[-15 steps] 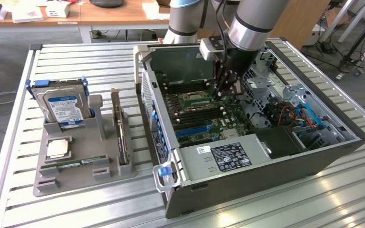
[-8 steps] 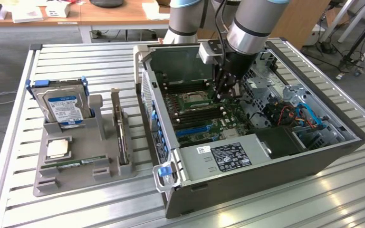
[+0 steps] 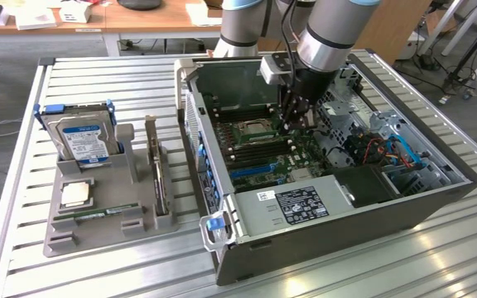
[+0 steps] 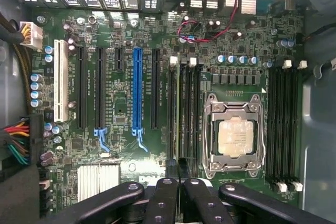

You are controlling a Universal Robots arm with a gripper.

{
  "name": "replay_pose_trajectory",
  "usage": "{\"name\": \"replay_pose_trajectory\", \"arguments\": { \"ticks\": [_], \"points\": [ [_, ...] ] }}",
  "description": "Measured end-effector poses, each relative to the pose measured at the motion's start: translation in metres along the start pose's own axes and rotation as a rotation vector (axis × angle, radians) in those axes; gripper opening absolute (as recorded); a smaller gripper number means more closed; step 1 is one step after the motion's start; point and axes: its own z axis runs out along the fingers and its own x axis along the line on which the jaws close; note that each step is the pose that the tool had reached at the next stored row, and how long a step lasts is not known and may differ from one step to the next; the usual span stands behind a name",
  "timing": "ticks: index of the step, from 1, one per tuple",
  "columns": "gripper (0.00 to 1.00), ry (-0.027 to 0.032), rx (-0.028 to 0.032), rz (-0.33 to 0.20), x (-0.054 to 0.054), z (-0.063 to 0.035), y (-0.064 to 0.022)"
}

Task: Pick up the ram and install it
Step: 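Insert the ram into the slot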

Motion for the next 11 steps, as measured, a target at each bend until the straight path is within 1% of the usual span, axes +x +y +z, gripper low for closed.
{"name": "replay_pose_trajectory", "arguments": {
  "ticks": [3, 11],
  "points": [
    [0.12, -0.0002, 0.0001, 0.000, 0.0006, 0.0012, -0.0001],
    [0.12, 0.0000, 0.0000, 0.000, 0.0022, 0.0093, -0.0003]
  ]
}}
